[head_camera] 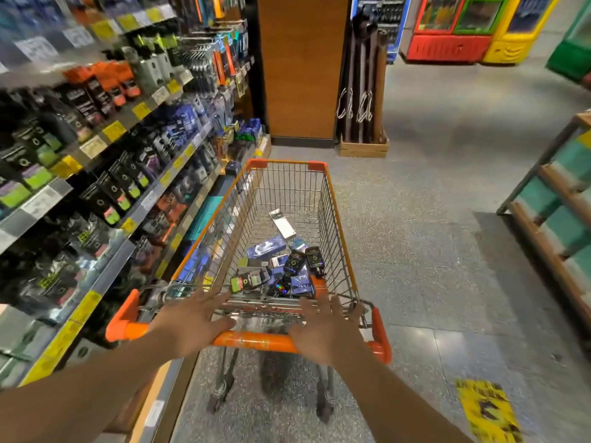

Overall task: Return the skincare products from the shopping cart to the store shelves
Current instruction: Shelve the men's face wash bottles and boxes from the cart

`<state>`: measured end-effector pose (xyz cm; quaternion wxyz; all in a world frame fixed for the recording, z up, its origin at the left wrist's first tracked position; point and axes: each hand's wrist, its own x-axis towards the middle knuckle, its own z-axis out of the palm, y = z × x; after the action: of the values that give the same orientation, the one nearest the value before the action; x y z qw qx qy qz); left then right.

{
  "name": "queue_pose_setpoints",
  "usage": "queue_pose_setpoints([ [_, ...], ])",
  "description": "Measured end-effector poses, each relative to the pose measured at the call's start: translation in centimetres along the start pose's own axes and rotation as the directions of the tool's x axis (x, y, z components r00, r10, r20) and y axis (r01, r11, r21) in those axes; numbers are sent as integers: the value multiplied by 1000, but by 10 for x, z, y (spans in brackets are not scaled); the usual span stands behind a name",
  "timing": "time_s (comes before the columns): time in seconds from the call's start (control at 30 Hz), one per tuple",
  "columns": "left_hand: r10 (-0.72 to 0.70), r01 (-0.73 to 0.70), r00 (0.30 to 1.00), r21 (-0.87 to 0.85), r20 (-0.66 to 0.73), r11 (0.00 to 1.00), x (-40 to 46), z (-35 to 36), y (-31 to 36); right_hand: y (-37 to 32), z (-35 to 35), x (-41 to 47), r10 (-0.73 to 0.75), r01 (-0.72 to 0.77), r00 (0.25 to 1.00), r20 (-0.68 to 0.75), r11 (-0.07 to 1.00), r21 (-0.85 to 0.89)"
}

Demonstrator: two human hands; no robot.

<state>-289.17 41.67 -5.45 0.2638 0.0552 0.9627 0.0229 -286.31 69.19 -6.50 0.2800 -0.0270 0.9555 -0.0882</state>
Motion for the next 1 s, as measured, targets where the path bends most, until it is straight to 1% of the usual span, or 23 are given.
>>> queue_pose_setpoints([
  [0.13,-4,4,999,4,-48,1000,4,-5,1,0,1,5,-3,5,998,-58,1000,29],
  [0.37,-15,15,998,-2,-60,1000,17,-16,-2,-5,-2,20,0,2,996,-84,1000,30],
  [0.5,-14,13,998,-22,-68,1000,34,-20,-9,-7,-10,28,6,-4,992,-124,1000,17],
  [0.7,18,-19,995,-7,-97,1000,60,-33,-12,-8,-25,51,41,-37,990,-135,999,33],
  [0.93,40,-40,997,0,-69,999,88,-57,-10,-9,-49,80,83,-81,987,-137,996,22],
  [1.0,56,-57,995,-12,-81,998,95,-63,-11,-8,-54,88,94,-92,984,-151,996,20],
])
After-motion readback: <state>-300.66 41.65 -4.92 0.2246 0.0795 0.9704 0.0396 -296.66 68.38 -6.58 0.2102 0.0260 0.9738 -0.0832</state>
